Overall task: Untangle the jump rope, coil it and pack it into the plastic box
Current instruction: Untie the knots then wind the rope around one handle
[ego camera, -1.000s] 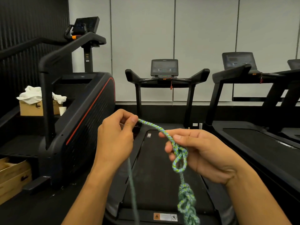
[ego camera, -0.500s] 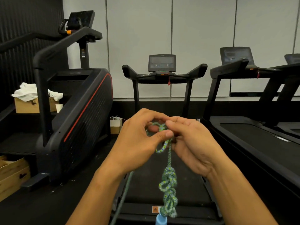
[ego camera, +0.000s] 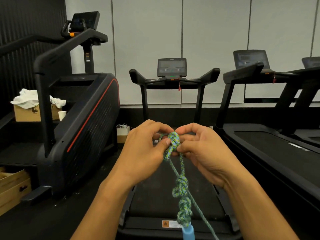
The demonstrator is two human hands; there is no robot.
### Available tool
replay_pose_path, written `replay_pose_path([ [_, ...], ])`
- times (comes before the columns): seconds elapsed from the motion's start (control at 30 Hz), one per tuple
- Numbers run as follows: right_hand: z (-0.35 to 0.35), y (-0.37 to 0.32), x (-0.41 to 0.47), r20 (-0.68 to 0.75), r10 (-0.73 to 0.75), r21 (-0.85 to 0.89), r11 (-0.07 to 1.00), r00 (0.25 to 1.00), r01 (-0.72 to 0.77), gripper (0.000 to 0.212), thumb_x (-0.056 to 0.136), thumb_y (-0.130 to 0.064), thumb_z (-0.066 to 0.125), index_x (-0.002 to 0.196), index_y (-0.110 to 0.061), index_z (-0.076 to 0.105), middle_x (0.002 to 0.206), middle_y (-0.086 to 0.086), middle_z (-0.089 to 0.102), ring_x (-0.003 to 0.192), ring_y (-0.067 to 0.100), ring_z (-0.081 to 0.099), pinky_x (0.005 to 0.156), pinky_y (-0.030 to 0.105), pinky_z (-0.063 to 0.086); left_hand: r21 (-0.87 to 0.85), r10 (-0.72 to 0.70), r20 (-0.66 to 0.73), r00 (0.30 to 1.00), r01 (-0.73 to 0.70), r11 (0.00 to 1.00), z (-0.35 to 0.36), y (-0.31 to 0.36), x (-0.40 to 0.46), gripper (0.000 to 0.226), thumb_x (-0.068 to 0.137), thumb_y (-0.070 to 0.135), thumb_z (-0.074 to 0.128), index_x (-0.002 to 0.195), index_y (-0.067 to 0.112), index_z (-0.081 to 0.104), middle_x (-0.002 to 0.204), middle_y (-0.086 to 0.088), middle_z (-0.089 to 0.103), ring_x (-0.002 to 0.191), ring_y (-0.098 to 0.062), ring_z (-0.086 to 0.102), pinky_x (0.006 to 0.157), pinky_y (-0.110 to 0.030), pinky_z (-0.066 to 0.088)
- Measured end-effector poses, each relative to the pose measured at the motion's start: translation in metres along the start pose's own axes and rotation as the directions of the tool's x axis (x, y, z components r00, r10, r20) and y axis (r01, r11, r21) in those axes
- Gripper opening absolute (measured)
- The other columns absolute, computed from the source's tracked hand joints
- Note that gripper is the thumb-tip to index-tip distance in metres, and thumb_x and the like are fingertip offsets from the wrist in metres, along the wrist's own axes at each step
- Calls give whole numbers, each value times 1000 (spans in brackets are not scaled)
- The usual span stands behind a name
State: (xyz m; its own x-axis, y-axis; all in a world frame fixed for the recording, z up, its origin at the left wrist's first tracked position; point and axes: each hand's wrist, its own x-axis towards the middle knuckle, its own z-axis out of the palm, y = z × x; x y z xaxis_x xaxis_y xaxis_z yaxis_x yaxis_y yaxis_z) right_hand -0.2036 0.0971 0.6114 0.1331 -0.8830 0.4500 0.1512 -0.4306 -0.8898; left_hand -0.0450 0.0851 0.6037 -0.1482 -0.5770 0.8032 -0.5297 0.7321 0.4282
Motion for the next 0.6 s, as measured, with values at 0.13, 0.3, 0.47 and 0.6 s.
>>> replay_pose_path([
  [0.13,-2,-1,0,-9,-62,-52,997,998,61,34,76,23,53,95,-1,68,92,25,72,80,31,66,74,35,54,-34,-70,-32,997,69,997,1,1,0,18,85,12,73,91,29,68,93,10,70,82,0,69,76,-29,57],
  [0.3,-8,0,1,-27,-128,-52,991,991,127,33,80,17,55,95,-6,75,91,17,73,86,26,68,74,32,52,-231,-166,27,986,167,958,3,-1,1,12,88,17,72,88,28,69,83,1,76,77,-16,74,75,-46,61],
  [0.47,-11,-2,-2,36,-154,-101,982,987,157,34,73,6,72,101,-15,74,95,11,74,83,19,69,77,27,53,-391,-244,23,970,233,890,4,1,3,11,87,12,73,86,22,75,83,-2,77,82,-24,74,77,-40,60],
  [0.6,-12,-2,0,-22,-142,-122,983,990,138,27,80,10,69,97,-11,73,92,13,75,87,24,70,84,36,55,-430,-288,104,952,304,850,1,3,3,12,92,9,68,94,15,77,89,-16,76,74,-14,67,70,-32,59],
])
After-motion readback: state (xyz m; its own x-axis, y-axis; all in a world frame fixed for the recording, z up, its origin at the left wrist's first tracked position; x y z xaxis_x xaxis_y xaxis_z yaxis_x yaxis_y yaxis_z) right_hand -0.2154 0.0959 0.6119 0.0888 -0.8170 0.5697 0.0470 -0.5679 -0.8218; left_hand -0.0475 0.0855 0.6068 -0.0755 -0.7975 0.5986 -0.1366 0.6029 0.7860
